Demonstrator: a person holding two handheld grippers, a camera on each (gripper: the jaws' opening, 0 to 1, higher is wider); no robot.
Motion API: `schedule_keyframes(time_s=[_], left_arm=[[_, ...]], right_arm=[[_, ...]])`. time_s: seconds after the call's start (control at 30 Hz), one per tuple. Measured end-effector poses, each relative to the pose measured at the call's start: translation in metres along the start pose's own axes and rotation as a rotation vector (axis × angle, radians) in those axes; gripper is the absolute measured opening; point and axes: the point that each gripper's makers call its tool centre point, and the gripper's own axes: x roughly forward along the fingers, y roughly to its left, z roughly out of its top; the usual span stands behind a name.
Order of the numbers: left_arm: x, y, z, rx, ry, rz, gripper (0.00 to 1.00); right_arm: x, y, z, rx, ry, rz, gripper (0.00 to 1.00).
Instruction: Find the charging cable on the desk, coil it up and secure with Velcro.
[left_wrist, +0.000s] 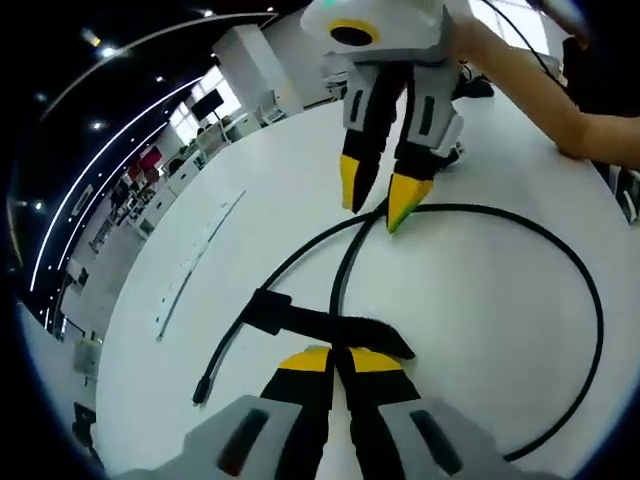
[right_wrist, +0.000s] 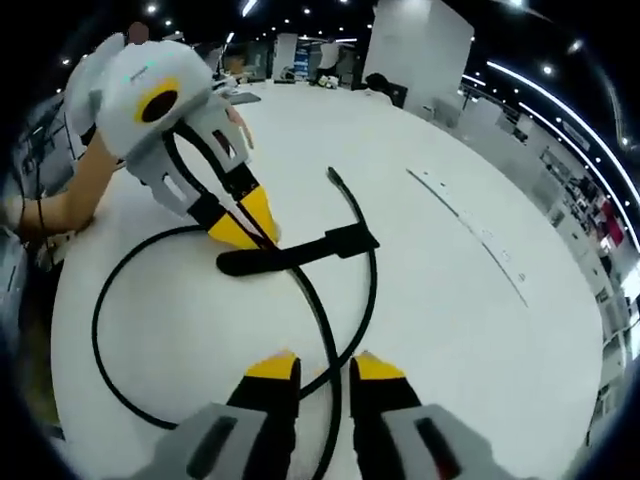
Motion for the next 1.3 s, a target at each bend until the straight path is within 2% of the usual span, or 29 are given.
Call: schedule_keyframes(time_s=[0.27,0.73,0.9,1.0,1.13,1.3], left_arm=[[0.000,-0.001,0.000,0.018,0.006,0.005,0.06],[0.000,0.001,0.001,0.020,-0.002,-0.001,0.06],[0.000,0.003,0.001,0.021,-0.006,-0.004,0.06],[0.001,0.004,0.002,0.034,-0.006,0.001,0.06],[0.007,0.015,0.003,0.024,-0.028,0.030,0.06],[0.007,0.015,0.004,0.020,-0.054,0.016,0.06]], right_arm=[[0.000,-0.006,0.001,-0.022,0.011,-0.017,0.14],[0.012,0.002,0.026,-0.078,-0.098,0.023,0.10],[0.023,0.012,0.047,-0.131,-0.182,0.056,0.09],[0.024,0.015,0.050,-0.149,-0.198,0.067,0.09],[0.030,0.011,0.050,-0.173,-0.210,0.029,0.09],[0.028,0.012,0.050,-0.167,-0.214,0.032,0.09]])
